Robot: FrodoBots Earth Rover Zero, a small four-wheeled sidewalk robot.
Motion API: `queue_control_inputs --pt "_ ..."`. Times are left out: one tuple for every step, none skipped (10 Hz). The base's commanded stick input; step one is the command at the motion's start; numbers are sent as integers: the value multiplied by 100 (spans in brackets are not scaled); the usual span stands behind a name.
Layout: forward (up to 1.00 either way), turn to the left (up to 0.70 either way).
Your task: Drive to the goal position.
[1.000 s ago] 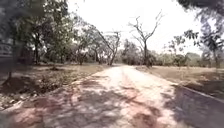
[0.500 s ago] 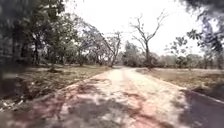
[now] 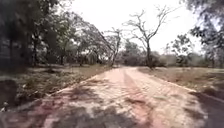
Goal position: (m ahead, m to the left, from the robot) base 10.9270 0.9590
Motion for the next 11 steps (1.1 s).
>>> queue_control_inputs --pt "70 0" --pt "70 0" --pt "70 0" --pt "70 0" --pt "70 0" --pt "70 0" --pt "70 0" --pt "70 0" --pt "70 0" --pt "70 0" --pt "70 0"
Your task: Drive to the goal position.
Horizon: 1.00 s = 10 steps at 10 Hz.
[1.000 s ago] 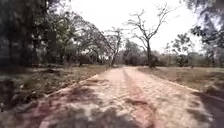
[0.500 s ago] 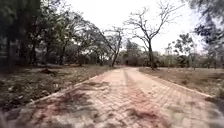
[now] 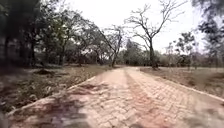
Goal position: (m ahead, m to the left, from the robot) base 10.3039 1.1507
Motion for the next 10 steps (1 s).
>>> queue_control_inputs --pt "70 0" --pt "70 0" --pt "70 0" --pt "70 0" --pt "70 0" --pt "70 0" --pt "70 0" --pt "70 0" --pt "70 0" --pt "70 0"
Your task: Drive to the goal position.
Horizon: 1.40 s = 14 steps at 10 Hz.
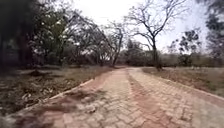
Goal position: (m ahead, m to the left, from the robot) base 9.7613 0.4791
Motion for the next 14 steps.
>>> queue_control_inputs --pt "70 0" --pt "70 0" --pt "70 0" --pt "70 0" --pt "70 0" --pt "70 0" --pt "70 0" --pt "70 0" --pt "70 0" --pt "70 -13" --pt "70 -27" --pt "70 -18" --pt "70 -6" --pt "70 0"
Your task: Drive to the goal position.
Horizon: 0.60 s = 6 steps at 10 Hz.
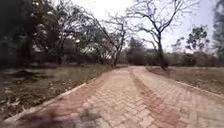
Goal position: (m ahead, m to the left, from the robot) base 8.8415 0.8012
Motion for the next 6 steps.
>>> queue_control_inputs --pt "70 0" --pt "70 0" --pt "70 0" --pt "70 0" --pt "70 0" --pt "70 0"
